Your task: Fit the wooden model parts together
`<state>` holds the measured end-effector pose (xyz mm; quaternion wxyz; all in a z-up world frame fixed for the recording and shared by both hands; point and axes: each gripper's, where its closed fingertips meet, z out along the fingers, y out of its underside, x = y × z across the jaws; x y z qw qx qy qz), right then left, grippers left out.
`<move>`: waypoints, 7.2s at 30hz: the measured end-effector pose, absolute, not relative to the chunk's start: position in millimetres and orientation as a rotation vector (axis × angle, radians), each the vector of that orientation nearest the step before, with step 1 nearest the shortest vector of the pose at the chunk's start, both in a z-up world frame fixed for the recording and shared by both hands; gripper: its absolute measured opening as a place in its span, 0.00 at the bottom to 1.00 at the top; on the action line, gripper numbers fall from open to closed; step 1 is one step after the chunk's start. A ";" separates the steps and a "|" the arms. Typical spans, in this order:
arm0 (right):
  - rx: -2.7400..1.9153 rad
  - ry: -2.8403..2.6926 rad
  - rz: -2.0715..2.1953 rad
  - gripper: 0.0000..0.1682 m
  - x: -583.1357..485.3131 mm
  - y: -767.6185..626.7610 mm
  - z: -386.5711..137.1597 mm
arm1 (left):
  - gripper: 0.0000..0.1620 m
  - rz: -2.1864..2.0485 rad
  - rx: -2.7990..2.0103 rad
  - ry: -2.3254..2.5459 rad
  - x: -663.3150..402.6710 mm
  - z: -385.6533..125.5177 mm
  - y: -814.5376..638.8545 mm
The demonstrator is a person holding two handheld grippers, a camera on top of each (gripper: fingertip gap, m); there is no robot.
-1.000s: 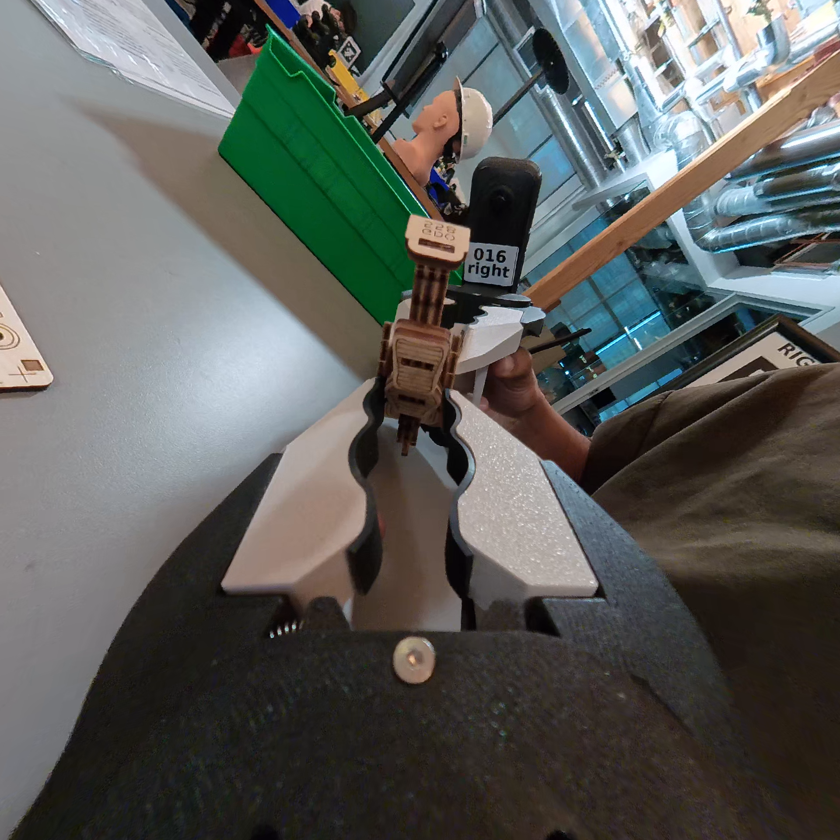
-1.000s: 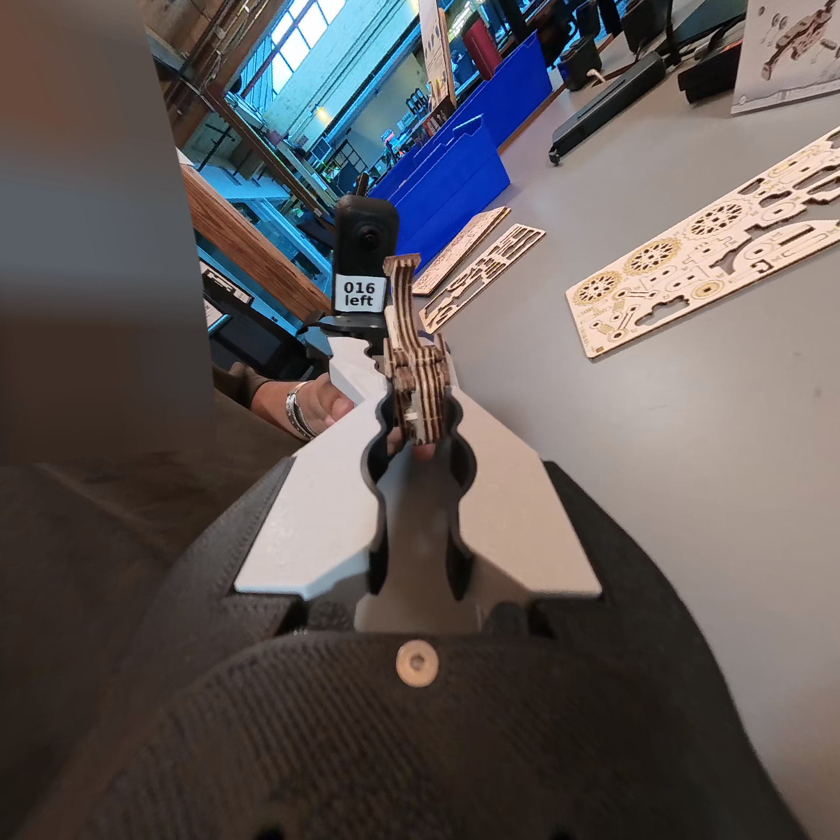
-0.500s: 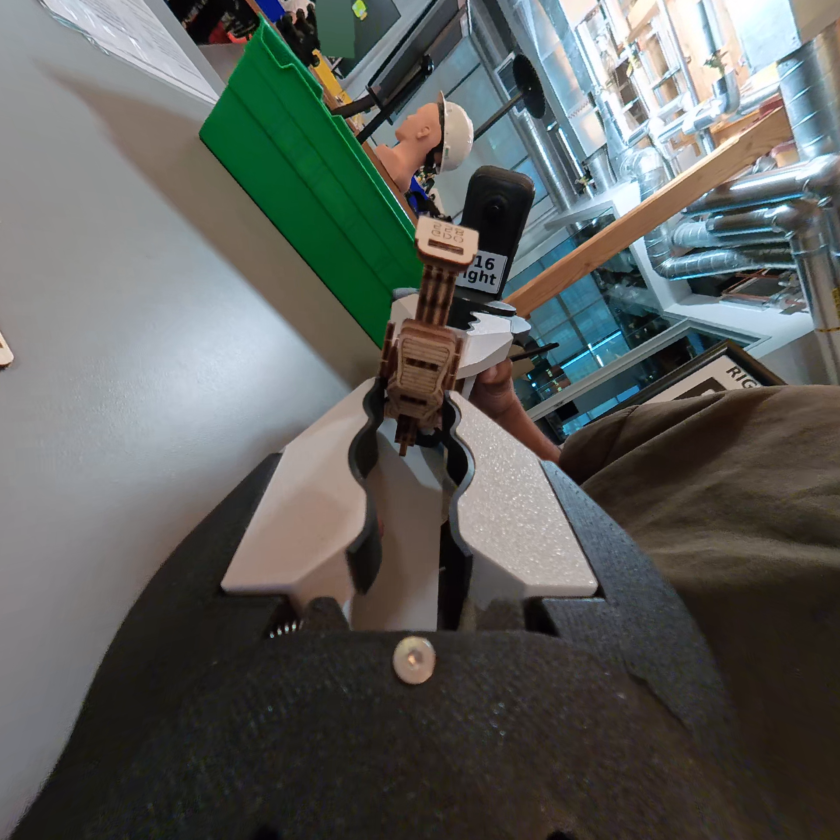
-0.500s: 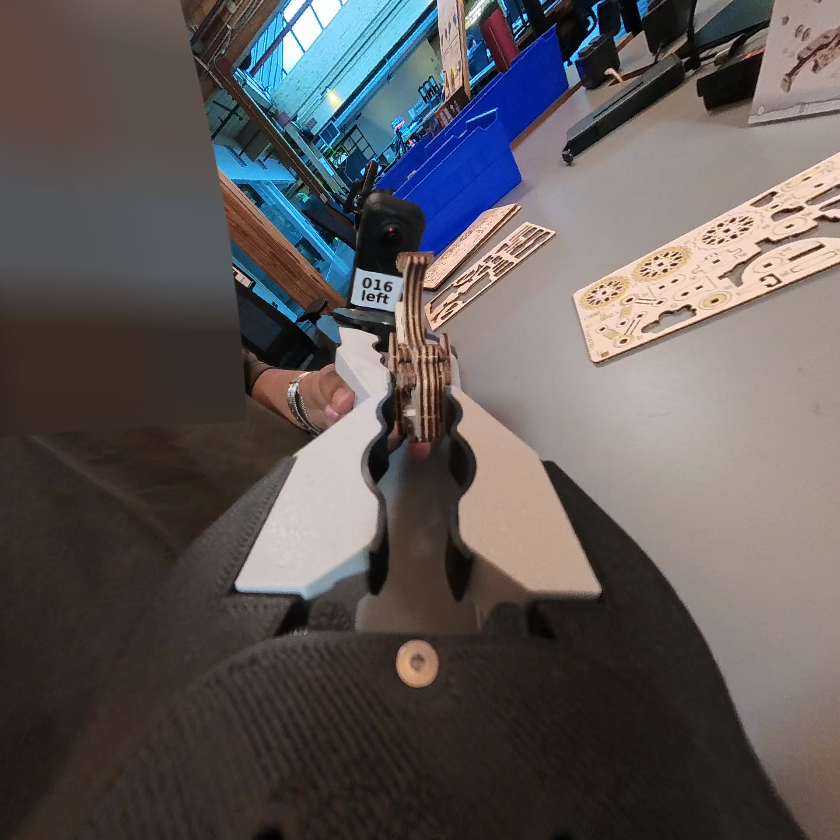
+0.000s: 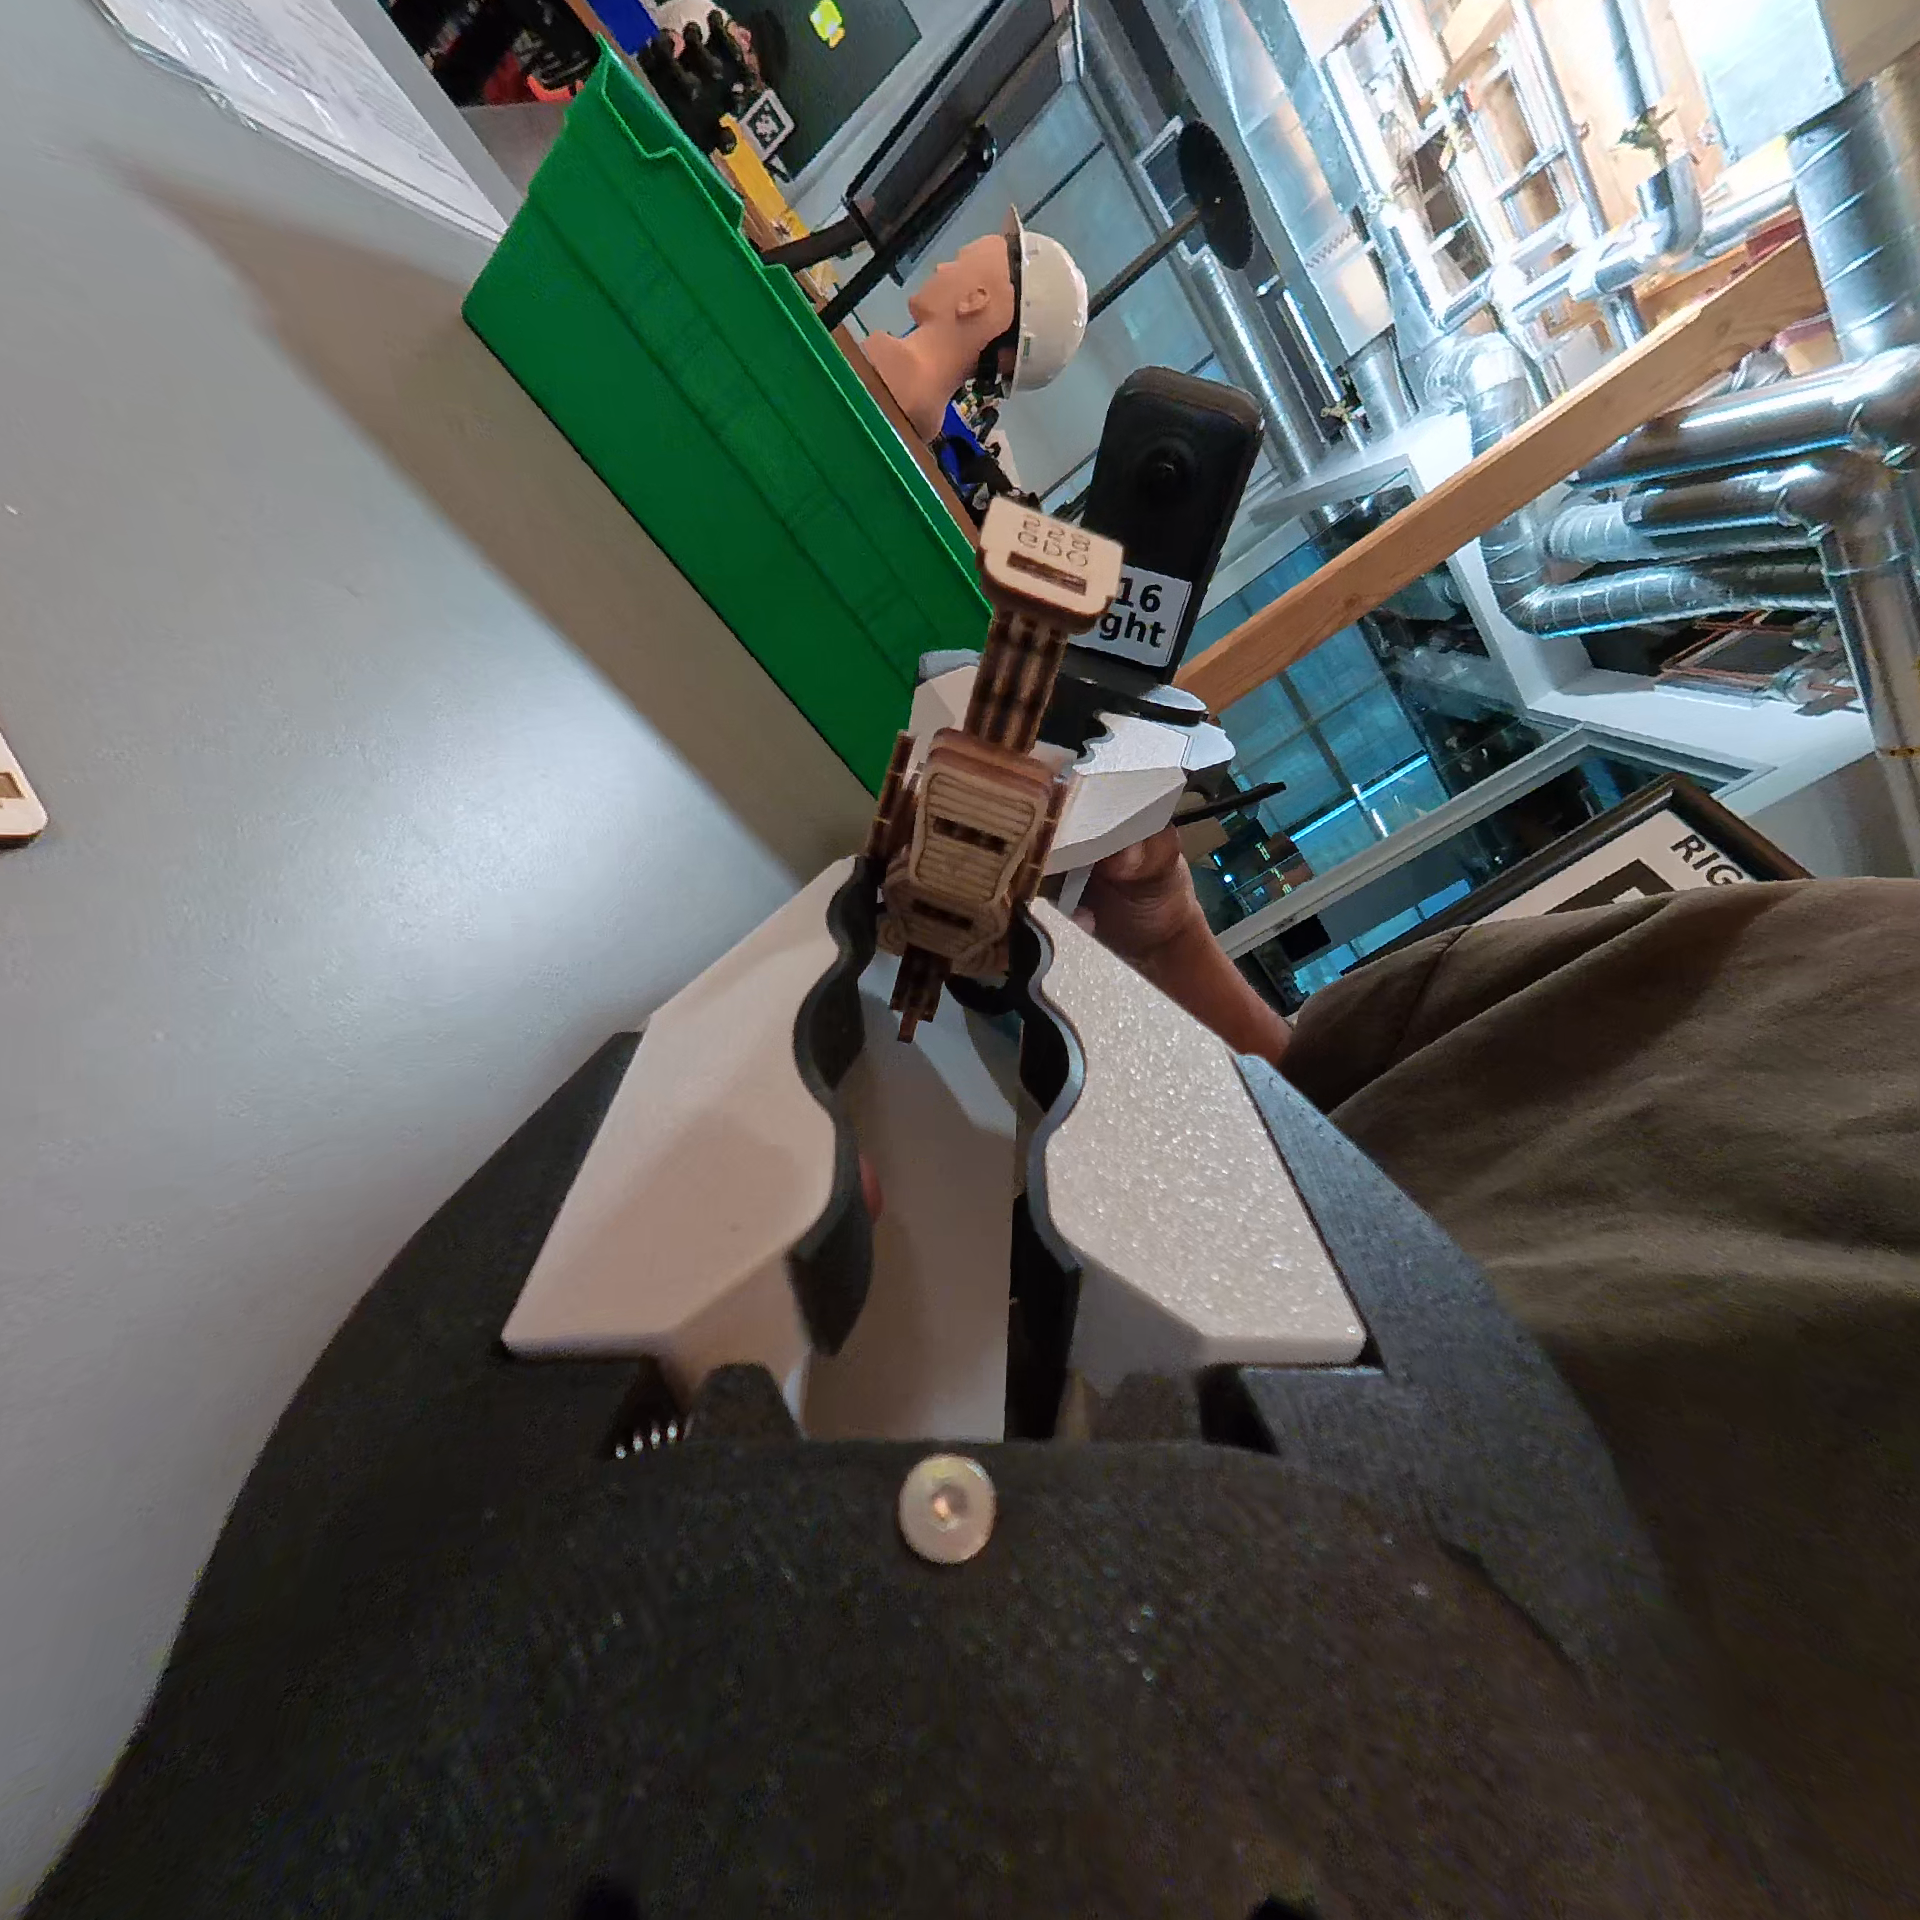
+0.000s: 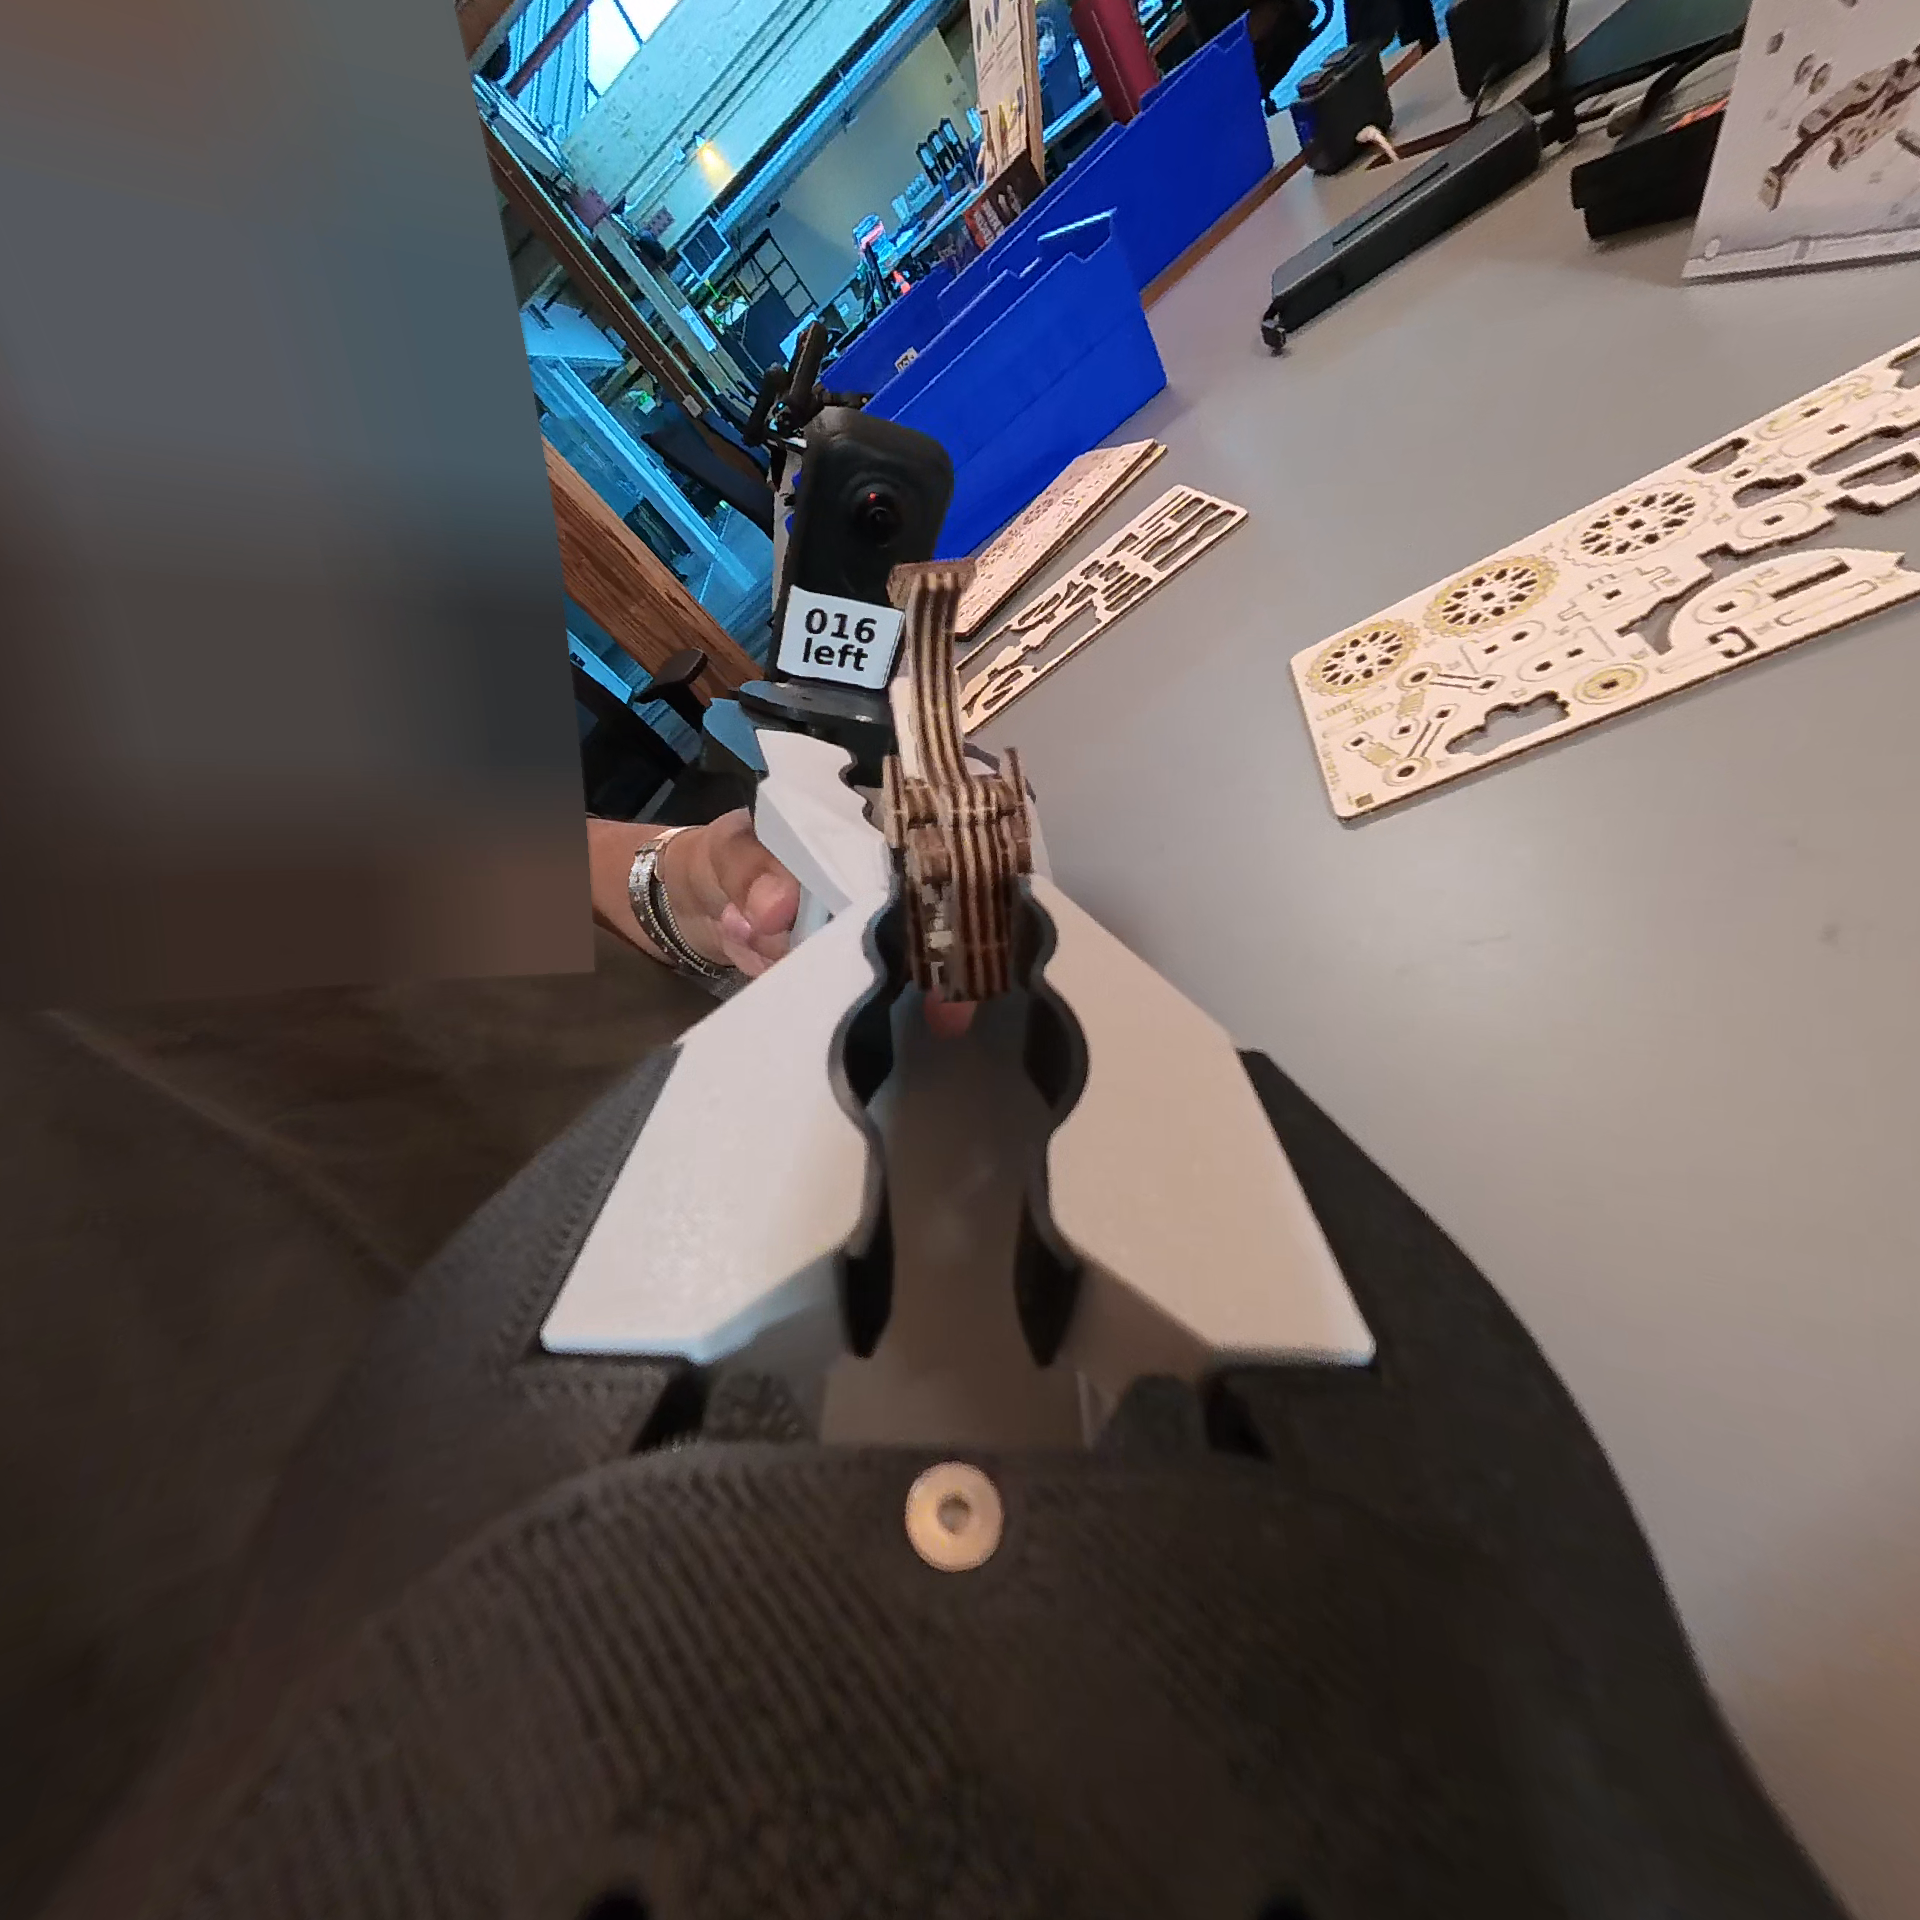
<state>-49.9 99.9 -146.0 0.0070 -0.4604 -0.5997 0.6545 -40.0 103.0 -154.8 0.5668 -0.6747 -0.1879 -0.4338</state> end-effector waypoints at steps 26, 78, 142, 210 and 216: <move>-0.972 -1.982 1.878 0.18 -32.6 105.5 -130.8 | 0.13 -1.589 -1.483 -0.475 -12.0 -147.6 89.2; -1.451 -2.093 2.080 0.18 -29.7 87.8 -158.1 | 0.13 -1.418 -1.659 -0.468 -15.1 -167.1 90.1; -1.594 -1.951 2.196 0.16 -38.3 94.8 -154.6 | 0.14 -1.168 -1.664 -0.427 -27.6 -164.4 96.1; -1.094 -2.051 1.822 0.15 -30.4 85.0 -130.8 | 0.14 -0.901 -1.549 -0.043 -22.0 -132.3 87.8; -1.104 -2.079 1.829 0.15 -28.0 86.4 -134.0 | 0.13 -0.896 -1.570 -0.042 -20.2 -135.1 89.3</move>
